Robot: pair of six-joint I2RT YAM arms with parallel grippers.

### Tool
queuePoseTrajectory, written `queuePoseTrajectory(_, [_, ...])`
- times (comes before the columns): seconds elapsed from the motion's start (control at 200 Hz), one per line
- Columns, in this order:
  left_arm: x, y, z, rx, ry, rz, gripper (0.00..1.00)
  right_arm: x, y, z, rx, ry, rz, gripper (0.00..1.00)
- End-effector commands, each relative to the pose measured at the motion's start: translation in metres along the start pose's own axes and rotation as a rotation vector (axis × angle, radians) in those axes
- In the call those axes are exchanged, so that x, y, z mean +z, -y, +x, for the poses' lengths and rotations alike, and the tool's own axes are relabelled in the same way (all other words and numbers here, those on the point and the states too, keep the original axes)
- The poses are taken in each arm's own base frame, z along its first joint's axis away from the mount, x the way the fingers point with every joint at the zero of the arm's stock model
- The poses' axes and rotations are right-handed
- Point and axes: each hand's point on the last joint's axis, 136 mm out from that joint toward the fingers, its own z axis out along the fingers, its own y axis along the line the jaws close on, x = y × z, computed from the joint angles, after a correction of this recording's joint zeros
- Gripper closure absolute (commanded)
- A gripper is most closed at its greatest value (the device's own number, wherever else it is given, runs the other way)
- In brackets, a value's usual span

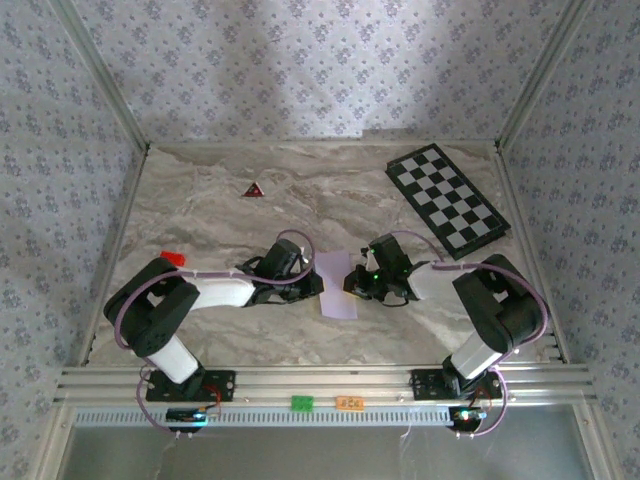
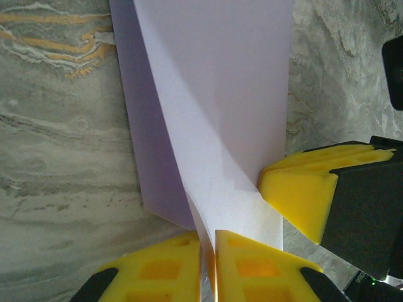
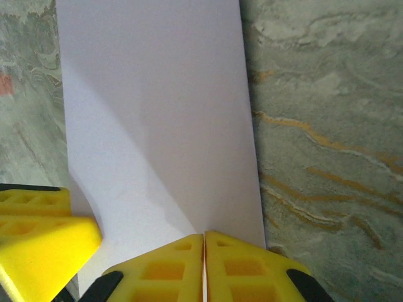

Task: Fold a paper plane with a square sheet of paper (pick it up from the middle)

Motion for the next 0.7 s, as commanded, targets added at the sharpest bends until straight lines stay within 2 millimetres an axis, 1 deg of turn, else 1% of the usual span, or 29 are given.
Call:
queuePoseTrajectory(0.0, [-0.006,0.004,-0.003,0.000,0.008,0.010,0.89,-0.005,0.006,0.005,0.012,0.003,0.019,0.86])
queuePoseTrajectory(0.05, [-0.007,0.004,-0.002,-0.001,0.006,0.010,0.90,-0.007,0.002,0.003,0.005,0.016,0.003,0.82])
queuePoseTrajectory(0.14, [-0.009,0.006,-0.002,-0.020,0.001,0.024,0.92,-0.016,-0.006,-0.002,-0.017,0.054,-0.023,0.69])
queuePoseTrajectory(0.23, [-0.013,0.011,-0.004,-0.027,0.003,0.042,0.93,-0.027,-0.013,-0.006,-0.049,0.098,-0.029,0.62])
queuePoseTrajectory(0.305, [-0.017,0.014,-0.004,-0.031,0.002,0.054,0.94,-0.037,-0.016,-0.010,-0.079,0.134,-0.015,0.59])
queuePoseTrajectory(0.43, [-0.022,0.011,-0.005,-0.058,-0.001,0.039,0.94,-0.053,-0.026,-0.012,-0.185,0.201,0.001,0.59])
queuePoseTrajectory(0.515, [-0.026,0.011,-0.006,-0.086,0.007,0.047,0.94,-0.060,-0.042,-0.009,-0.356,0.274,-0.018,0.58])
queuePoseTrajectory(0.525, [-0.026,0.011,-0.005,-0.088,0.007,0.049,0.94,-0.061,-0.045,-0.007,-0.410,0.291,-0.015,0.58])
queuePoseTrajectory(0.59, [-0.029,0.010,-0.007,-0.115,0.013,0.061,0.94,-0.066,-0.057,0.000,-0.592,0.367,0.028,0.57])
queuePoseTrajectory(0.64, [-0.031,0.010,-0.008,-0.129,0.014,0.065,0.94,-0.068,-0.065,0.009,-0.737,0.413,0.075,0.56])
queuePoseTrajectory(0.695, [-0.033,0.009,-0.010,-0.141,0.017,0.067,0.94,-0.064,-0.068,0.022,-0.882,0.420,0.110,0.56])
